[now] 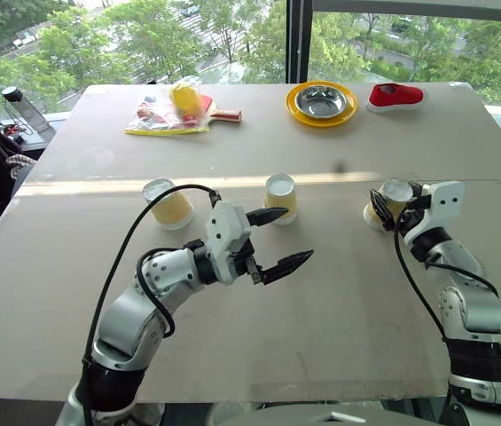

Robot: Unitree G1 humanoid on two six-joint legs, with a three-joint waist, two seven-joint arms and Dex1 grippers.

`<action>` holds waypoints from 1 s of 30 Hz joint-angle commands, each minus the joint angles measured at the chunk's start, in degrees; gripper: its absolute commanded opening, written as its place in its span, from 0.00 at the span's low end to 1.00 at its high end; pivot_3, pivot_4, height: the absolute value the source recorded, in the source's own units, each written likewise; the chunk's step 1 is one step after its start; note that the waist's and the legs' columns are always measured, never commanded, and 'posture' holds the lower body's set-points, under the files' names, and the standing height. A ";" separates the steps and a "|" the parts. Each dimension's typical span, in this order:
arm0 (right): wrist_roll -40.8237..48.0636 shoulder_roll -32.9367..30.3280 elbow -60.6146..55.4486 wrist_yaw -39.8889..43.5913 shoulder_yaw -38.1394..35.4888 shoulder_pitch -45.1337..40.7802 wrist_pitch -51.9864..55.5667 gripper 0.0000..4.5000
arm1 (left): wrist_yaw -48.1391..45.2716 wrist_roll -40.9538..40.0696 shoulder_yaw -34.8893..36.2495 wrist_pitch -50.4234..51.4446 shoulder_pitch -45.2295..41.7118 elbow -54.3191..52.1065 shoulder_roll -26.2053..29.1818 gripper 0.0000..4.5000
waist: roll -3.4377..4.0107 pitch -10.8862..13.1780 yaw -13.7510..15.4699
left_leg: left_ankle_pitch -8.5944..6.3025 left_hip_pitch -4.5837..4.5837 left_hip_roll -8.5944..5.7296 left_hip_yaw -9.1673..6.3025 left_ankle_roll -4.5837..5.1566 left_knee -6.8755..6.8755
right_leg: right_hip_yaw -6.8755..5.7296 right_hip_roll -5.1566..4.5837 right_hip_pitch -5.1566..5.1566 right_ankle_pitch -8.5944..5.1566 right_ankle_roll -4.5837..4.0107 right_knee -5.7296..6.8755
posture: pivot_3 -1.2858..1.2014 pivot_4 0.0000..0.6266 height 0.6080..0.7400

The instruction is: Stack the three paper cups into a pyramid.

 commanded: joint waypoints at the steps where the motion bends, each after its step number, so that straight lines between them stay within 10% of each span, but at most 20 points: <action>1: 0.62 -0.08 -1.56 0.17 -0.20 0.19 -0.69 0.50 | -0.30 -0.54 0.80 -0.98 -0.48 -1.47 -0.09 1.00 | 0.00 0.00 0.00 | 0.00 0.00 0.00 0.00 0.00 0.00 | 0.00 0.00 0.00 0.00 0.00 0.00 | 0.52 0.24 1.00; 30: -3.59 6.97 7.15 5.42 15.91 -9.86 -2.38 0.49 | 8.71 1.85 9.26 -6.58 15.27 -4.18 -2.68 1.00 | -0.01 -0.01 -0.20 | 0.00 0.05 -0.01 -0.06 0.00 -0.01 | 0.08 0.07 -0.06 0.02 -0.03 0.03 | 0.52 0.24 1.00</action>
